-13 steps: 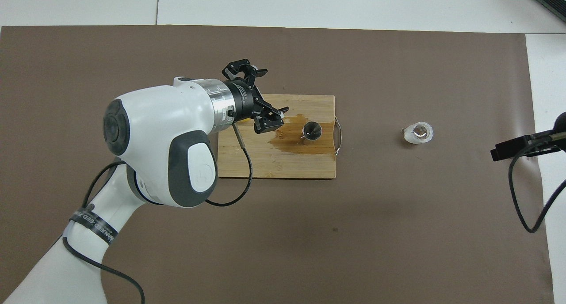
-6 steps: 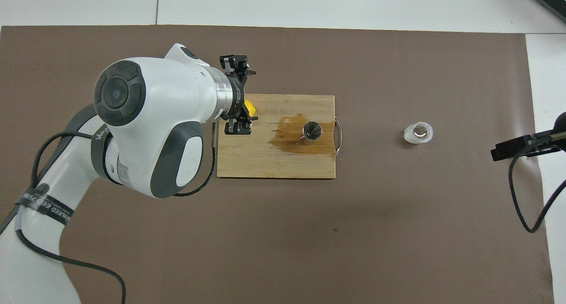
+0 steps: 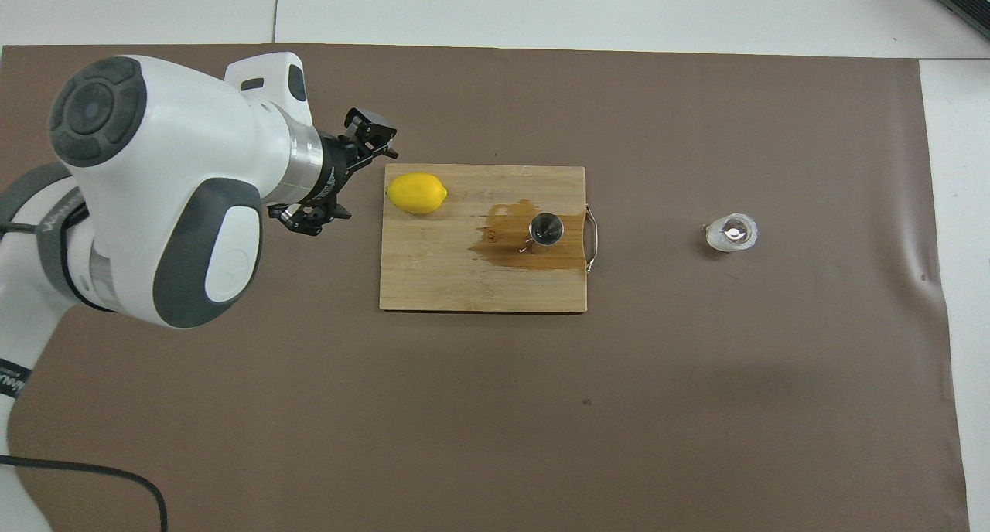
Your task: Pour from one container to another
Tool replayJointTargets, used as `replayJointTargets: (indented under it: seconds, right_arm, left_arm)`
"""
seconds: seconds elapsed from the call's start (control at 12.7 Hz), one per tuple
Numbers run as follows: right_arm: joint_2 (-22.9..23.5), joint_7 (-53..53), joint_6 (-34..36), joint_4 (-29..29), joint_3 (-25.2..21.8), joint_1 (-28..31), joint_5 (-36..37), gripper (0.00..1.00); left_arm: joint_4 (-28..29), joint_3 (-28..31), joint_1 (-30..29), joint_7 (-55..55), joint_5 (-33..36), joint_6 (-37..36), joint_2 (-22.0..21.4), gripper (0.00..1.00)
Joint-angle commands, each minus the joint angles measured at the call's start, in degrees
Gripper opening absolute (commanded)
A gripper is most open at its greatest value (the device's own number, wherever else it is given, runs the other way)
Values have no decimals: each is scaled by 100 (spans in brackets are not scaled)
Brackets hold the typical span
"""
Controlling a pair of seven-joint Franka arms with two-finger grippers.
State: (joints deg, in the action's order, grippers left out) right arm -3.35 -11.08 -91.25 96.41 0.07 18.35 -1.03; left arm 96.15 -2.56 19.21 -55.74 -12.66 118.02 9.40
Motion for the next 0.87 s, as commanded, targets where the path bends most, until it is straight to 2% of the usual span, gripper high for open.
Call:
replayJointTargets:
  seconds: [0.0,0.24,0.47,0.63,0.79]
  right_arm:
    - [-43,54,-33,44,151,-146,-46,100]
    - [-52,-322,196,44,160,-401,-81,100]
    - [-95,-1674,117,175,213,-525,-442,100]
    - [-96,-2500,-259,325,213,-525,-442,100]
    - [44,-3711,-708,413,213,-507,-538,100]
  left_arm:
    - [35,10,-451,1972,89,-690,-245,100]
    - [44,10,-795,3679,791,-1166,-386,100]
    - [53,10,-1216,4831,985,-1553,-526,100]
    - [79,10,-1516,5484,994,-1659,-615,100]
    - [18,37,-1560,5495,1195,-1913,-711,100]
